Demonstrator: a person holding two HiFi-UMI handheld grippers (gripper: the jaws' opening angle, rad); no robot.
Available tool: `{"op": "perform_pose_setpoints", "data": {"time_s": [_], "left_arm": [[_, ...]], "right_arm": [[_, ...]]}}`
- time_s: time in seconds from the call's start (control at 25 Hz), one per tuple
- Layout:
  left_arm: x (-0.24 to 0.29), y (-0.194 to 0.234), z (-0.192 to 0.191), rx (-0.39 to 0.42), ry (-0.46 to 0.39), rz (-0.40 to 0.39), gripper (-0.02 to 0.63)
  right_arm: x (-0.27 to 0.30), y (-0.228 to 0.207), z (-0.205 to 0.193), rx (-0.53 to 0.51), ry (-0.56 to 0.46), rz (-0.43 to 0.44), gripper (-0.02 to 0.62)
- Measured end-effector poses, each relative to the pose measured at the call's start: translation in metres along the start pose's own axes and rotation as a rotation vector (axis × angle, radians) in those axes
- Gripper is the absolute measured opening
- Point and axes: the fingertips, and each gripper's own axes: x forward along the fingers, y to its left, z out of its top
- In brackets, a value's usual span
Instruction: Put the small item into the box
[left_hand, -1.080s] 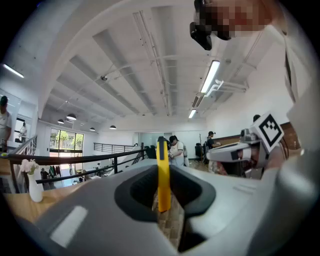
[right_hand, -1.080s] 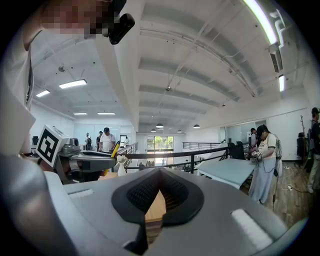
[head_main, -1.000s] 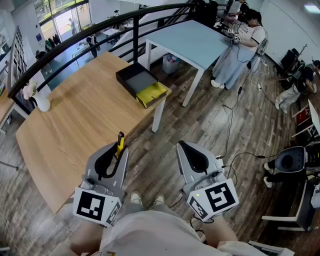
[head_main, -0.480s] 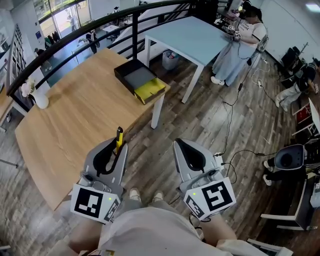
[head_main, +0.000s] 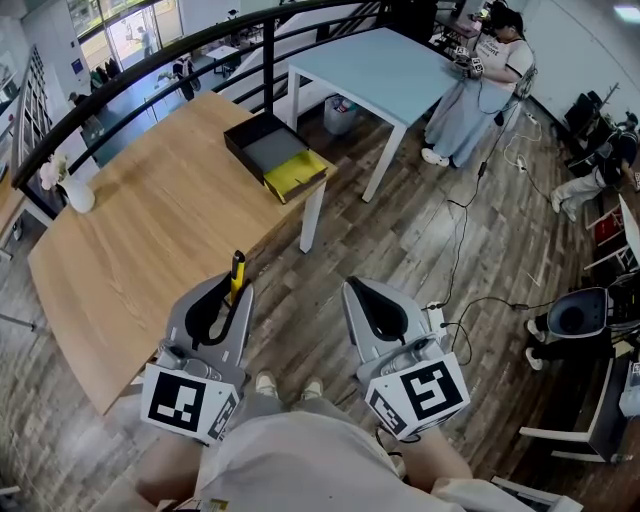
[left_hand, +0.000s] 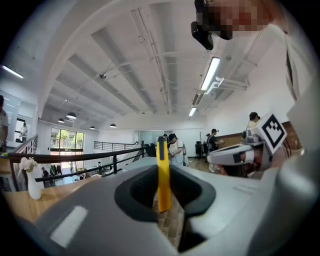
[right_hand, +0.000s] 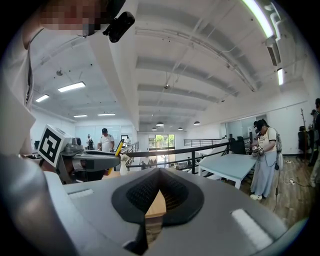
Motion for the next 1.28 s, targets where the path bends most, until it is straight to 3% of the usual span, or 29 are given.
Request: {"op": "perform_pose_setpoints", "data": {"time_s": [0.48, 0.8, 1.28], "left_arm": [[0.0, -0.02, -0.01, -0.01, 0.019, 0.037, 0.063], [0.013, -0.061, -0.005, -0.009, 0.001, 0.045, 0.063], [0.013, -0.071, -0.005, 0.006, 0.013, 0.073, 0.063]], "right_arm": [[-0.011, -0.017, -0.01, 0.003, 0.006, 0.027, -0.001], [-0.038, -0.05, -0.017, -0.002, -0.002, 0.034, -0.001], [-0.042, -0.066, -0.014, 0.006, -0.026, 0.05, -0.001]]}}
